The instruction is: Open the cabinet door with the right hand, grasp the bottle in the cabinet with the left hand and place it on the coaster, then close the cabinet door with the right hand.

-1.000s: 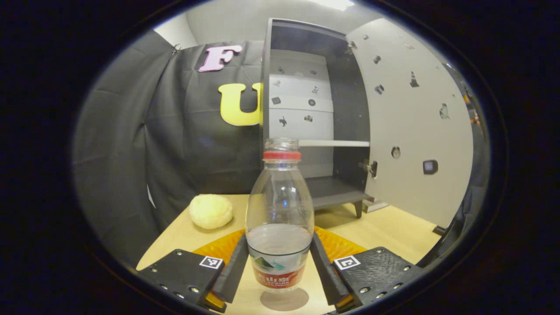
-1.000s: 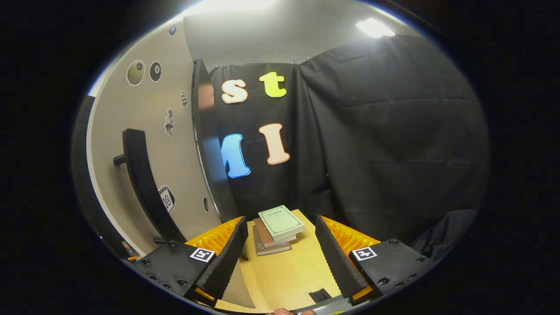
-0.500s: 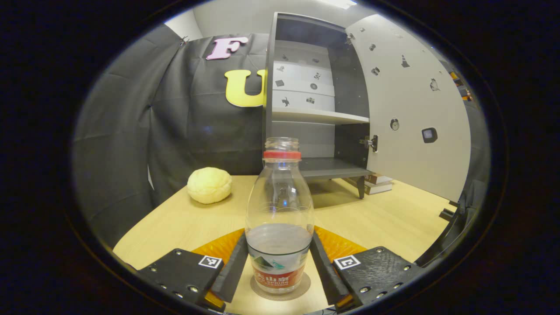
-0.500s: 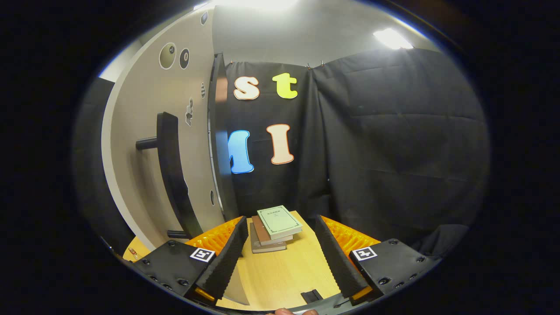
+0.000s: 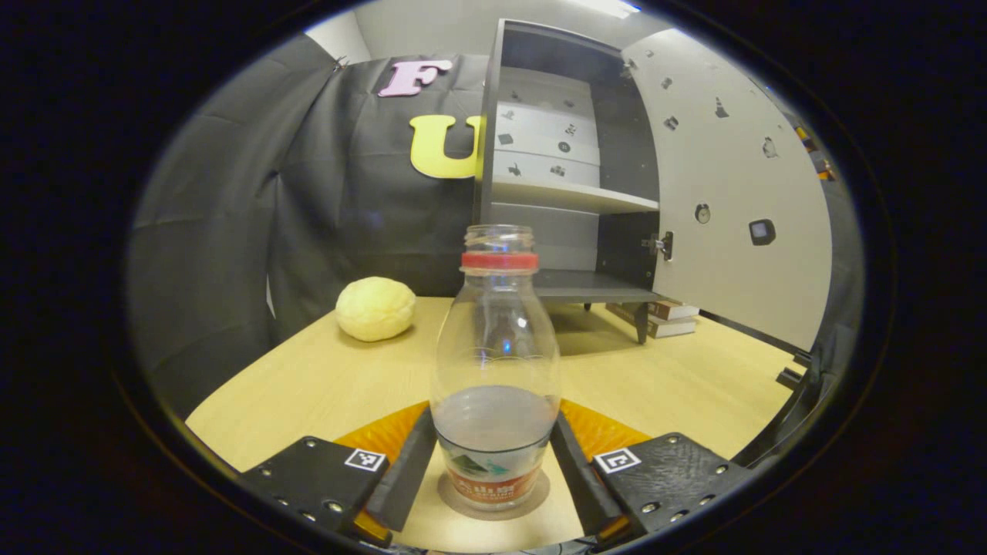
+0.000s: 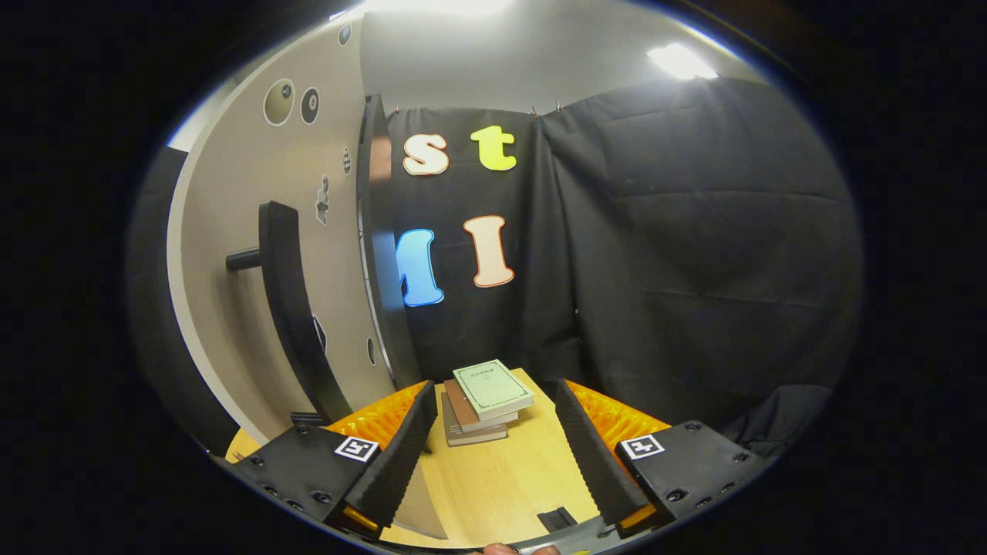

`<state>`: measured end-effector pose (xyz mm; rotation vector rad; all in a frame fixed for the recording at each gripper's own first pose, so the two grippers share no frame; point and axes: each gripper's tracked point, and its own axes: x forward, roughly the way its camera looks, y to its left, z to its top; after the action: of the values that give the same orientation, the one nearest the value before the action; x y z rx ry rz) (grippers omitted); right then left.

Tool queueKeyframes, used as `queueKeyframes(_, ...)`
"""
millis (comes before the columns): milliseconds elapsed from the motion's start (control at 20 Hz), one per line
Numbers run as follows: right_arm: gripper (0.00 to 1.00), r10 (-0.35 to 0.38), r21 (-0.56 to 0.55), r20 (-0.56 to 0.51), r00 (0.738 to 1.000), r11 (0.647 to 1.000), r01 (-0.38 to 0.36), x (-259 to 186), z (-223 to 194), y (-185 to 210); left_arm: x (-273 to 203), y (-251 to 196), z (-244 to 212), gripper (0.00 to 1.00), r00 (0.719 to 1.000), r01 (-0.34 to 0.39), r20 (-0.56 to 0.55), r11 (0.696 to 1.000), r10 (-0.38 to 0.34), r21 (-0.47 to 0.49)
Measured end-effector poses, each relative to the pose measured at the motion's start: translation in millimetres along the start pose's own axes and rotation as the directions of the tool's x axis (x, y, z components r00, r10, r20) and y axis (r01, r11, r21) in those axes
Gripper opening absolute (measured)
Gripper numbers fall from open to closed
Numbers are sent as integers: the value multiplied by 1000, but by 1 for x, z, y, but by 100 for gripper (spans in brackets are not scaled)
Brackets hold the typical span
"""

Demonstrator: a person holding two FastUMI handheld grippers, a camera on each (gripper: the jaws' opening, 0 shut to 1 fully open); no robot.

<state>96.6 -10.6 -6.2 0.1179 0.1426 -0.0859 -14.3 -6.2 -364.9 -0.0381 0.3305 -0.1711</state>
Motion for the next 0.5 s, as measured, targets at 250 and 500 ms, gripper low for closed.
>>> queueKeyframes(250,98,-13,7,-4,1000,1000,13,2,-4,-4,-3,-8,4,85,1000,12,-11,998,-11,56)
queueKeyframes(500,92,-29,-1,2,1000,1000,29,-1,-5,-11,-10,7,-7,88,997,-32,-66,999,34,38)
